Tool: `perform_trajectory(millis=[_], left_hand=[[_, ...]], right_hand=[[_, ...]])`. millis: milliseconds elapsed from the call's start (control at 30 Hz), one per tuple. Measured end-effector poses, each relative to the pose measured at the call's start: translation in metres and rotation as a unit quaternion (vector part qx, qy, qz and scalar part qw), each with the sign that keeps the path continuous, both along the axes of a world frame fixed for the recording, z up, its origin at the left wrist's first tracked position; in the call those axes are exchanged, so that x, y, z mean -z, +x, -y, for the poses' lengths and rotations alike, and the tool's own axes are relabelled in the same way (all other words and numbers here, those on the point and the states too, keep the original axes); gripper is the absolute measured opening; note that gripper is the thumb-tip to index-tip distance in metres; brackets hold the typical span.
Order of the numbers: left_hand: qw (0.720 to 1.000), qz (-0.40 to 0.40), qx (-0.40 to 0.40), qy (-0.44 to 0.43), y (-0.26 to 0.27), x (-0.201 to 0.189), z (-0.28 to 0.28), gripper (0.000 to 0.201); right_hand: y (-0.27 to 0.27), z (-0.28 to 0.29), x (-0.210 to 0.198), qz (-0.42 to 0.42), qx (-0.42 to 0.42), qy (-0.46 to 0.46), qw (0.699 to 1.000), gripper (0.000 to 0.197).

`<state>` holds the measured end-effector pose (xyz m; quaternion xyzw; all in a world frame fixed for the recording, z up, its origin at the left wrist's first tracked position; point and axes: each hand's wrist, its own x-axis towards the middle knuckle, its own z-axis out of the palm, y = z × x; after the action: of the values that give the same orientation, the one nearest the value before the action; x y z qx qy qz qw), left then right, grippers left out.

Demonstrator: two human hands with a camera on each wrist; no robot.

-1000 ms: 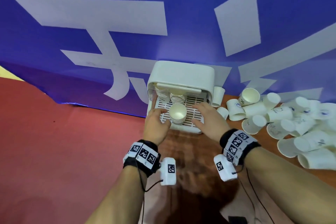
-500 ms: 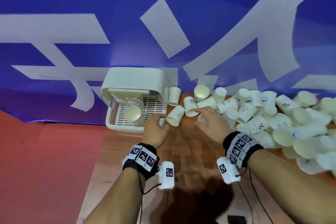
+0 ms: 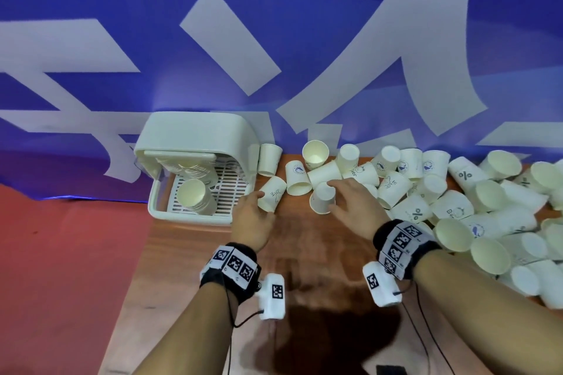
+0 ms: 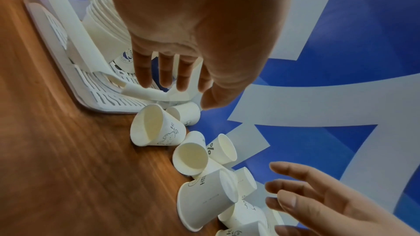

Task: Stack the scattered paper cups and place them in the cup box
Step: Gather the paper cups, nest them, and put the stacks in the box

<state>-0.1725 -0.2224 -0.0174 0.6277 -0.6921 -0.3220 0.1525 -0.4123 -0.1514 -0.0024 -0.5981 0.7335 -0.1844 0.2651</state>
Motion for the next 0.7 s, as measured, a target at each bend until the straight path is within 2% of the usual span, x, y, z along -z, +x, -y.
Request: perform_trajectory(millis=[167,400,533,700], left_hand=[[1.0,0.026,-0.01,-0.005,-0.006,0.016,0.016,0.056],[0.995,0.09,0.042,-0.02,-0.019,0.044,0.038,0.058],[0.983,0.166,0.079,-0.008,-0.027,0.051,0.046,0.07],[0.968,0.226,0.104,-0.016,-0.034,0.056,0.048,0.066]], right_hand=[[-0.003,0.02,0.016,0.0,-0.008,0.027,1.0,0.052],[-0.005,0.043,0.039,-0.032,-0.045,0.07,0.996,0.055],[-0.004,0.051,0.051,-0.033,-0.056,0.083,0.994,0.057],[-0.002,0.053,0.059,-0.032,-0.059,0.083,0.994,0.056]])
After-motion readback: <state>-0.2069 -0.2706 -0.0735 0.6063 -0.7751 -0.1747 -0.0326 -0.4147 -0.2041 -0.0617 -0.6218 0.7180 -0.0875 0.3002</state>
